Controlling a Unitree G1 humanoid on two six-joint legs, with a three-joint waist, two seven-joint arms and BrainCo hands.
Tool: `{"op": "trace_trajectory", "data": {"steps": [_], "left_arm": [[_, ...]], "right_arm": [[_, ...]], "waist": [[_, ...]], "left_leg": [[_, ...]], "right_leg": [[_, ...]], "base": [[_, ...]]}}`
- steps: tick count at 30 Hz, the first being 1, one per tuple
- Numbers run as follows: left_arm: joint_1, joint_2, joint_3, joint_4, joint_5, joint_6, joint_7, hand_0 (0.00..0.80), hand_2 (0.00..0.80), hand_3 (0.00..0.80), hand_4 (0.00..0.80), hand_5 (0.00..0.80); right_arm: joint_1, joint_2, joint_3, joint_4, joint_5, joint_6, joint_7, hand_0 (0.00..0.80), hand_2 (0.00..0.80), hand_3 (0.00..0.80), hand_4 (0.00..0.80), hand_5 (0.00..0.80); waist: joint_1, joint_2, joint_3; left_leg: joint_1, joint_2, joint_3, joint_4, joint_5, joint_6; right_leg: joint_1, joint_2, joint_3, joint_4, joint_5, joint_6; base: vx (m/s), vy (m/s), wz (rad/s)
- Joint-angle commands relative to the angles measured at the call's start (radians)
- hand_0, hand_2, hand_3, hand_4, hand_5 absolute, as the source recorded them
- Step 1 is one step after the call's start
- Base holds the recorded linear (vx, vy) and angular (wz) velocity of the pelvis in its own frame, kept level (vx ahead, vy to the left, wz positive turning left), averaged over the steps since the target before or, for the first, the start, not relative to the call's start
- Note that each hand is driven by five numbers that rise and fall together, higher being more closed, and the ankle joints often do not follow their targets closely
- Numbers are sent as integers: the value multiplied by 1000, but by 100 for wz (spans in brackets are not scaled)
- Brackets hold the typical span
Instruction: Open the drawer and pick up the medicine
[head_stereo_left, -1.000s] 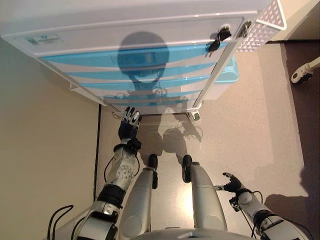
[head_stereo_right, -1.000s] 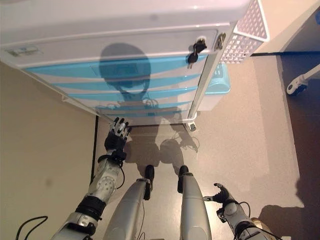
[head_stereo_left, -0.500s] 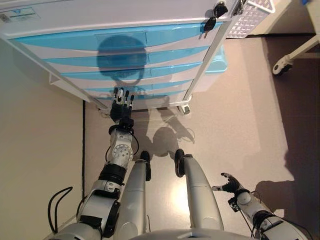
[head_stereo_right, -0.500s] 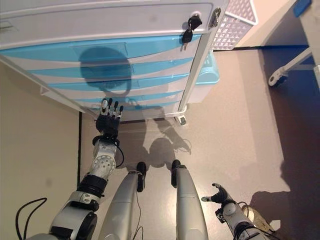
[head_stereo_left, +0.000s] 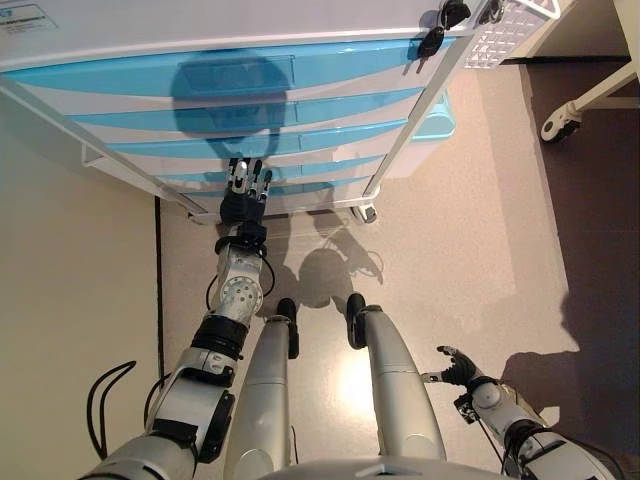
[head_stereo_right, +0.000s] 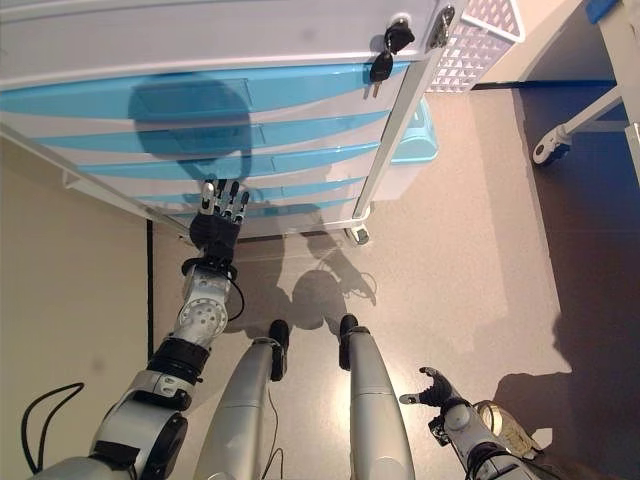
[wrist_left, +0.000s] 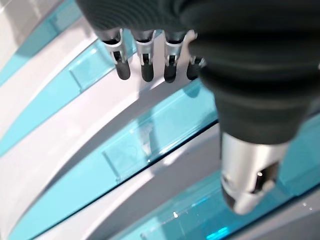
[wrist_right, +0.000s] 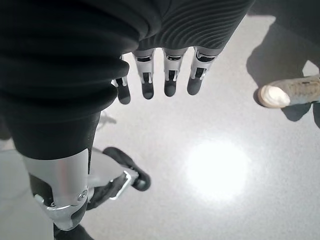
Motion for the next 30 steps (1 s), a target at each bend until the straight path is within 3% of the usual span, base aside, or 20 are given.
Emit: {"op": "trace_trajectory", "data": {"steps": [1,8,18,21,22,23,25,28,30], "left_arm": [[-38,-24,-42,-92,-7,-8,-82,0,0,0,0,0],[-56,-31,-82,-153,-62,12,-133,0,0,0,0,0],[-126,-28,-93,-209,-75,-27,-143,0,0,0,0,0],[-139,-25,-90,-221,-74,-38,-138,216,216,216,216,216],[-156,-21,-87,-232,-73,-48,-135,430,430,430,430,430],[-156,-21,-87,-232,-73,-48,-134,430,430,430,430,430],[-166,-19,-78,-244,-71,-62,-131,615,615,615,615,615],[-173,-18,-68,-261,-70,-79,-126,800,800,800,800,800],[-178,-18,-66,-269,-71,-87,-122,800,800,800,800,800]], "right_arm": [[47,-45,38,31,11,-14,5,0,0,0,0,0],[42,-47,40,41,4,-18,17,0,0,0,0,0],[28,-43,67,49,-6,-21,26,0,0,0,0,0],[28,-41,69,46,-9,-21,28,0,0,0,0,0],[32,-43,72,43,-12,-23,29,0,0,0,0,0],[32,-43,72,43,-12,-23,29,0,0,0,0,0],[32,-42,74,47,-16,-24,31,0,0,0,0,0],[29,-39,80,51,-23,-24,33,0,0,0,0,0],[28,-38,83,54,-25,-24,33,0,0,0,0,0]], "waist": [[-9,47,-69],[-11,51,-69],[-9,45,-68],[-7,43,-64],[-6,42,-63],[-6,42,-62],[-4,43,-64],[-2,45,-70],[-2,45,-73]], "left_leg": [[15,-39,42,-18,-57,76],[23,-38,38,-45,-45,74],[36,-36,28,-101,-20,75],[43,-40,27,-105,-18,77],[46,-42,24,-107,-17,76],[46,-42,24,-107,-17,76],[58,-43,21,-123,-12,75],[77,-42,16,-147,-4,74],[86,-43,14,-160,1,72]], "right_leg": [[0,5,30,-75,71,18],[7,4,21,-93,80,22],[14,4,15,-120,103,29],[23,1,15,-122,105,30],[28,-2,13,-125,105,29],[28,-2,13,-126,105,29],[36,-3,11,-132,105,28],[49,0,11,-149,112,29],[58,-1,8,-161,118,31]], "base": [[0,0,0],[0,0,0],[0,0,0],[0,0,0],[0,0,0],[0,0,0],[0,0,0],[11,-1,-3],[0,0,0]]}}
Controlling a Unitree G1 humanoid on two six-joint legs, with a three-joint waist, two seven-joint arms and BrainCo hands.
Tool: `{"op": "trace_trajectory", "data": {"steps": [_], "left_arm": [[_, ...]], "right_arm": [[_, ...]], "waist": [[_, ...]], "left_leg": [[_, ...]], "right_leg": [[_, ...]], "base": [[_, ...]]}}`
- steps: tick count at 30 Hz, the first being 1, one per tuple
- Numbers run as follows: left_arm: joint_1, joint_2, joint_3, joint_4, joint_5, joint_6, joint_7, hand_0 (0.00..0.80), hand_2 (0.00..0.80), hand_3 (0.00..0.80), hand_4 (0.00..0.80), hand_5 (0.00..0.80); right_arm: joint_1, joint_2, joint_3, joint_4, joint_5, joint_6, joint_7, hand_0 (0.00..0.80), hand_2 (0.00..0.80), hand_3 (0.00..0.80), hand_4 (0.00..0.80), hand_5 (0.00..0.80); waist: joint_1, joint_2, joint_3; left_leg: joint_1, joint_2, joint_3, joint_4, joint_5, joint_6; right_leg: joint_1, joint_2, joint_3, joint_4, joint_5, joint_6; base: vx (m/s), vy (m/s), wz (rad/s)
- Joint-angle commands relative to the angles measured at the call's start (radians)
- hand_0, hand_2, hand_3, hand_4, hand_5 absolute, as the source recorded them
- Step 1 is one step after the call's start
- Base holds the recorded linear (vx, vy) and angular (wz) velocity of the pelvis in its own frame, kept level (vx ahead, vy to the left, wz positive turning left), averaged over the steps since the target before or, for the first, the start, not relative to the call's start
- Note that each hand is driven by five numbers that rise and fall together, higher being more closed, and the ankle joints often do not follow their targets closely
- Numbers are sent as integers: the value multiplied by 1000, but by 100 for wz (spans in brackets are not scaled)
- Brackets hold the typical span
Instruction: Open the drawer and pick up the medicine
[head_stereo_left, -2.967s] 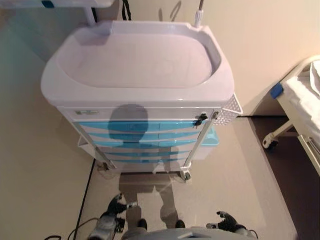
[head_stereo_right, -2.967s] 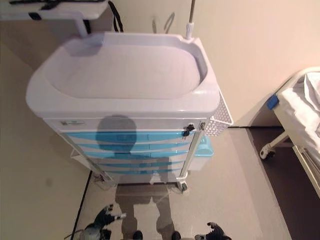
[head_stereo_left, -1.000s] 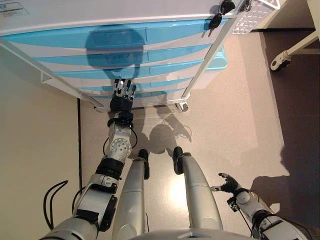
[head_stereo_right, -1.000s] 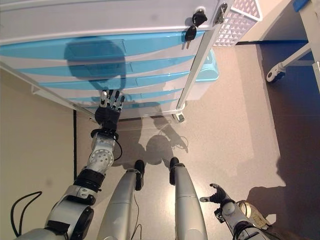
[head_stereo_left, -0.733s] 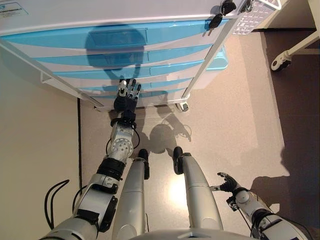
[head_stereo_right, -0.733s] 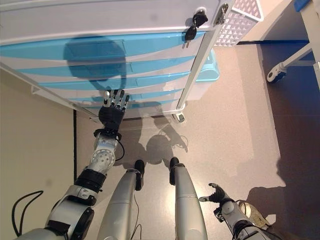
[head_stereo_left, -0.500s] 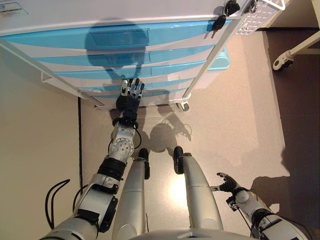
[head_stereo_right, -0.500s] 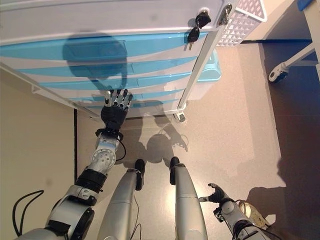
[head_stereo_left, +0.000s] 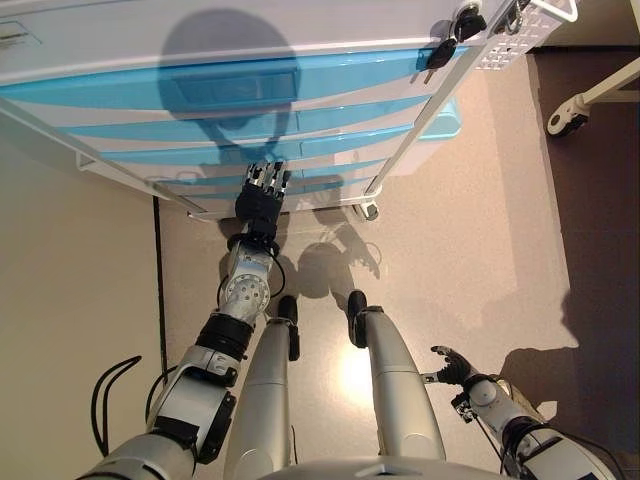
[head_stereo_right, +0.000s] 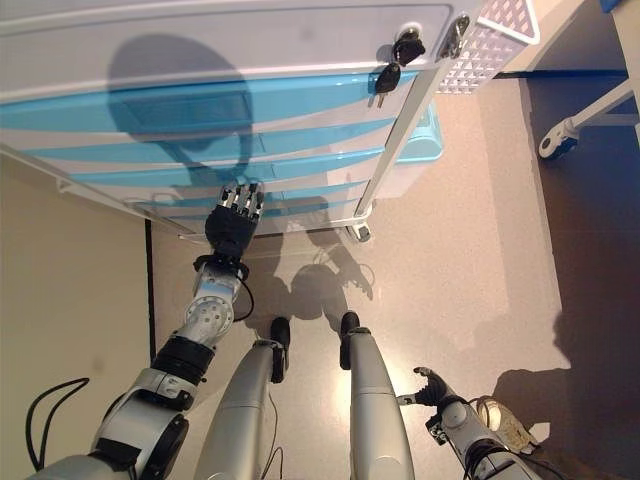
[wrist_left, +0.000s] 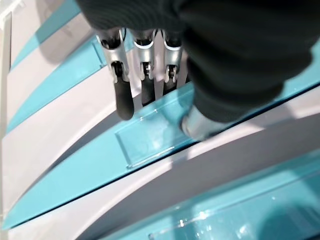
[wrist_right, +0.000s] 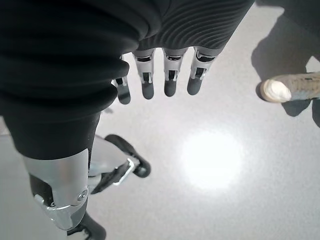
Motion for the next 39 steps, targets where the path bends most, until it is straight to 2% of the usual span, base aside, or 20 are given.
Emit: {"op": "trace_trajectory", "data": {"steps": [1,7,8,9,10,11,16,29,39], "left_arm": [[-173,-21,6,-233,49,-116,-141,800,800,800,800,800],[-176,-17,15,-239,48,-126,-138,800,800,800,800,800],[-177,-16,16,-239,47,-126,-139,800,800,800,800,800],[-176,-12,16,-237,47,-126,-140,800,800,800,800,800],[-177,-10,16,-238,46,-127,-140,800,800,800,800,800],[-179,-9,16,-241,44,-126,-142,800,800,800,800,800],[-164,-4,22,-241,43,-123,-141,800,800,800,800,800],[76,-13,120,-254,18,-82,-163,800,800,800,800,800],[300,-21,176,-269,23,-33,-184,800,800,800,800,800]], "right_arm": [[38,-39,36,48,-15,-23,3,0,0,0,0,0],[41,-36,43,55,-18,-21,5,0,0,0,0,0],[40,-36,43,54,-18,-20,6,0,0,0,0,0],[41,-37,45,55,-18,-20,8,0,0,0,0,0],[41,-36,46,56,-18,-20,8,0,0,0,0,0],[39,-35,47,57,-19,-20,9,0,0,0,0,0],[38,-33,50,61,-24,-17,6,0,0,0,0,0],[38,-13,31,58,-43,-7,0,0,0,0,0,0],[33,-20,11,59,-82,2,-4,0,0,0,0,0]], "waist": [[2,44,-74],[5,38,-79],[6,35,-75],[8,34,-76],[8,33,-75],[8,30,-71],[15,26,-63],[67,15,-49],[114,8,-44]], "left_leg": [[49,-37,0,-91,-7,62],[93,-36,-10,-152,17,56],[87,-35,-4,-165,50,60],[107,-37,-12,-167,22,55],[111,-37,-14,-171,24,55],[102,-37,-8,-181,59,58],[124,-40,-15,-191,65,58],[215,-54,-49,-195,64,55],[267,-75,-106,-190,65,53]], "right_leg": [[31,14,10,-110,114,29],[74,13,-1,-160,134,35],[71,11,-5,-180,168,31],[89,13,-1,-173,141,37],[93,12,-1,-177,143,38],[89,8,-5,-193,175,32],[112,4,-11,-199,176,32],[220,-10,-37,-186,147,21],[296,-26,-65,-166,114,8]], "base": [[0,0,0],[-15,-1,0],[0,0,0],[0,0,0],[0,0,0],[-94,-6,0],[-19,0,0],[-2,-4,2],[-7,-22,14]]}}
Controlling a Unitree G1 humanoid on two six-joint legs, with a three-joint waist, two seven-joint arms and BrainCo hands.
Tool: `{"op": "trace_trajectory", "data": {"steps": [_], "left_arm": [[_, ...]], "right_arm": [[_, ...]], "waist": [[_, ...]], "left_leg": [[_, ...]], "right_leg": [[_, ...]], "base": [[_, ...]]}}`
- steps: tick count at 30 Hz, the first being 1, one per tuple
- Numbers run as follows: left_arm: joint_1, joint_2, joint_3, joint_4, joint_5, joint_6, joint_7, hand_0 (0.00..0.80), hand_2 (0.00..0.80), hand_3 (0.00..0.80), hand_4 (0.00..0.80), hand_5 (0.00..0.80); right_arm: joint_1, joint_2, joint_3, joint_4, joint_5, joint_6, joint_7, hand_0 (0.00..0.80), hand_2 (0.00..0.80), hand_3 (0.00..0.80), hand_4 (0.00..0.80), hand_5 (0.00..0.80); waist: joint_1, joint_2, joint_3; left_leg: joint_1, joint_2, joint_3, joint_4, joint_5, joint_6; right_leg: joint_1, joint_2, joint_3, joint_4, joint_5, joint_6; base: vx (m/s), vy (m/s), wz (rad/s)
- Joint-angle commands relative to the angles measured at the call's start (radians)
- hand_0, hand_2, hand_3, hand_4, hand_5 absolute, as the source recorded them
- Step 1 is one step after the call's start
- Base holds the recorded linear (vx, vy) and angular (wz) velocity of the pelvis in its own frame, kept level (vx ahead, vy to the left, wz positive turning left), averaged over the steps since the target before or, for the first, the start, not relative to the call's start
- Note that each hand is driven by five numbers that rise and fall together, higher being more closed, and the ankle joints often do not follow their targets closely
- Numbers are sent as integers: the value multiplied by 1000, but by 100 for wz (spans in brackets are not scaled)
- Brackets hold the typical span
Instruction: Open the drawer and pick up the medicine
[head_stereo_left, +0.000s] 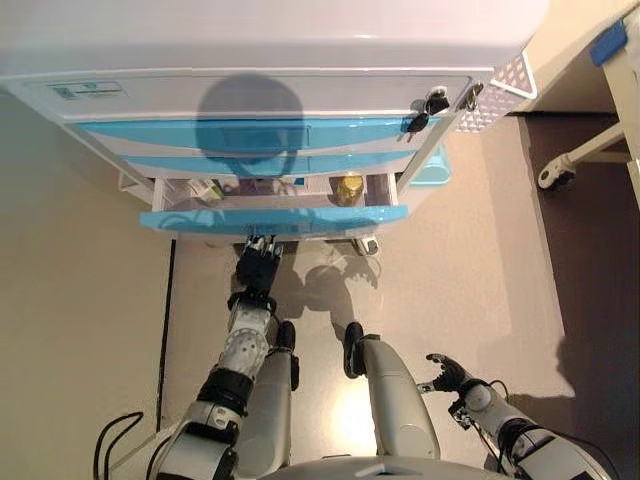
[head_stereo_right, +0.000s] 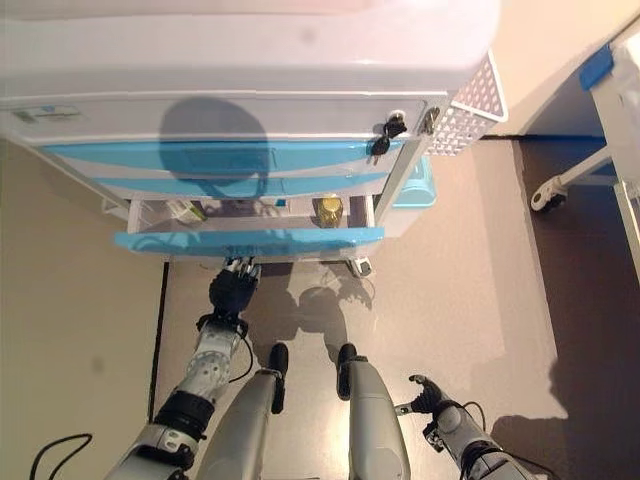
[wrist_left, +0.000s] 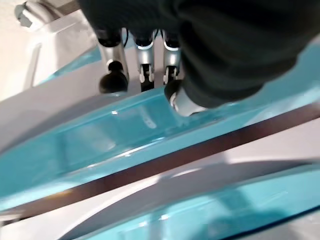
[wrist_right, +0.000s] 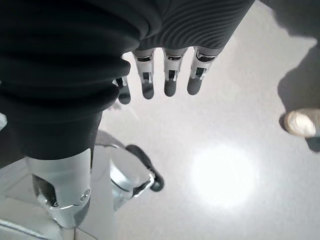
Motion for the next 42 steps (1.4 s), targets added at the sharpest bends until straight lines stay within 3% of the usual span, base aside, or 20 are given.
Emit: {"op": "trace_trajectory", "data": {"steps": [1,6,11,26,42], "left_arm": [[17,54,104,-276,58,-72,-152,800,800,800,800,800],[143,85,105,-334,65,-23,-192,800,800,800,800,800],[267,122,107,-419,72,24,-239,800,800,800,800,800],[463,170,133,-494,55,84,-261,800,800,800,800,800],[593,157,189,-263,95,130,-240,800,800,800,800,800]], "right_arm": [[36,-39,-8,13,-29,0,-8,0,0,0,0,0],[26,-48,-19,9,-42,3,-5,0,0,0,0,0],[27,-54,-45,29,-60,10,-8,0,0,0,0,0],[5,-54,-29,63,-110,20,-8,0,0,0,0,0],[8,-72,-56,55,-89,25,-22,0,0,0,0,0]], "waist": [[57,17,-78],[87,23,-68],[125,41,-73],[194,64,-112],[229,104,-132]], "left_leg": [[-48,-63,-18,30,1,83],[-21,-78,-47,43,-1,85],[17,-101,-98,22,8,77],[39,-112,-145,-36,44,86],[67,-105,-165,-113,86,80]], "right_leg": [[-4,-11,20,-36,120,46],[31,-27,-1,-1,96,40],[89,-53,-52,-8,80,36],[112,-69,-89,-42,86,50],[154,-76,-119,-118,111,67]], "base": [[-1,-5,19],[-7,-26,14],[1,-33,32],[-1,-3,9],[9,13,5]]}}
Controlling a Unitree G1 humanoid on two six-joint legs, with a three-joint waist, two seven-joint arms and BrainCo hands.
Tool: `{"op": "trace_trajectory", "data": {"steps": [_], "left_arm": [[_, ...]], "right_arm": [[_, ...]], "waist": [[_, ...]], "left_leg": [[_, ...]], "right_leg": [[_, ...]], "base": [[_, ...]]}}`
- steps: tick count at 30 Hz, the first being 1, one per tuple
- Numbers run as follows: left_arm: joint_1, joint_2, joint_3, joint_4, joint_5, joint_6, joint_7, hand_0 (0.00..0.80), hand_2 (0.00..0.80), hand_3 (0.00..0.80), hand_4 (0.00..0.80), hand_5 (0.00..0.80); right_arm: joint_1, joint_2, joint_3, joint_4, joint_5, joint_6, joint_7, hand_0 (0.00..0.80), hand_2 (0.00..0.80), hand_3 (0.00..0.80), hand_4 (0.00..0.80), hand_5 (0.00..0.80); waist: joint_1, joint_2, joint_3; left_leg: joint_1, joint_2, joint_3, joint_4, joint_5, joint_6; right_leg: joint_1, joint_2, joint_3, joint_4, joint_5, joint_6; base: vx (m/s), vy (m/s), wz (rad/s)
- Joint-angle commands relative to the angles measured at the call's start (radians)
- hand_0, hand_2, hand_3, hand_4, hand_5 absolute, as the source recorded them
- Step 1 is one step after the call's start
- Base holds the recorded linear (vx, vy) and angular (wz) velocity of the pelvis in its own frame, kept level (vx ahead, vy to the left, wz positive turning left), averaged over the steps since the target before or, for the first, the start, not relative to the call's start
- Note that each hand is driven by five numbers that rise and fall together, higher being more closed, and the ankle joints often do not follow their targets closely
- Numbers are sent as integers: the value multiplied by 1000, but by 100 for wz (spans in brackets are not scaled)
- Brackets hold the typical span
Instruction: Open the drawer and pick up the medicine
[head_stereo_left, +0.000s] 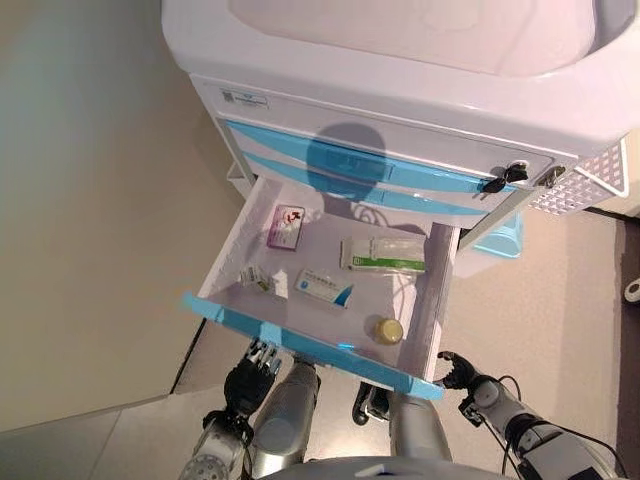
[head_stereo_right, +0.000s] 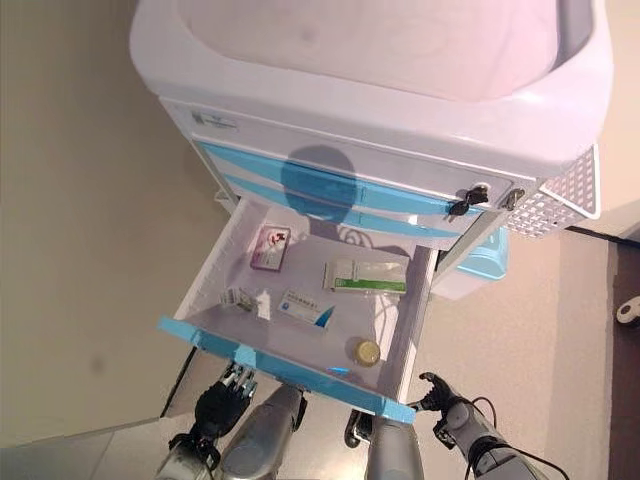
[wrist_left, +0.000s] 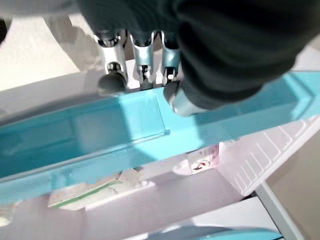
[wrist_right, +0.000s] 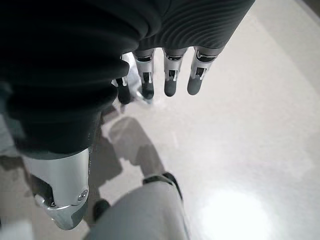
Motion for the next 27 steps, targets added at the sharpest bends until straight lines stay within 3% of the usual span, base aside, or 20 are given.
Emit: {"op": "trace_trajectory", "data": {"steps": [1,8,10,11,12,19,27], "left_arm": [[6,79,197,-92,-29,-141,-73,800,800,800,800,800],[-14,93,157,10,88,-161,-30,800,800,800,800,800],[-15,101,148,35,136,-165,-14,580,580,580,580,580],[-13,105,147,39,146,-168,-11,380,380,380,380,380],[-13,110,140,67,182,-168,-2,0,0,0,0,0],[-32,127,100,153,330,-173,50,0,0,0,0,0],[-106,98,121,499,563,-148,119,0,0,0,0,0]], "right_arm": [[34,-50,14,33,13,13,-17,0,0,0,0,0],[54,-66,-15,14,60,15,-36,0,0,0,0,0],[56,-69,-21,4,74,15,-39,0,0,0,0,0],[59,-70,-23,-10,81,13,-39,0,0,0,0,0],[61,-75,-25,-16,90,11,-41,0,0,0,0,0],[61,-86,-24,-18,113,13,-46,0,0,0,0,0],[55,-86,-16,-25,126,13,-43,0,0,0,0,0]], "waist": [[34,22,-67],[16,31,-62],[7,32,-58],[3,31,-57],[-2,29,-58],[-24,25,-64],[-57,11,-75]], "left_leg": [[-33,-75,16,-44,68,102],[-13,-76,-2,-83,90,91],[-11,-74,-1,-80,88,89],[-9,-73,2,-81,88,89],[-5,-71,7,-89,90,87],[11,-65,14,-123,98,86],[49,-50,41,-172,104,87]], "right_leg": [[14,-41,46,-109,191,108],[62,-44,10,-163,198,107],[74,-44,5,-175,201,106],[80,-41,5,-187,204,108],[86,-39,5,-202,208,109],[101,-36,10,-241,225,116],[127,-25,23,-292,246,125]], "base": [[29,19,13],[38,9,14],[43,10,19],[41,10,5],[41,10,1],[36,24,1],[33,29,0]]}}
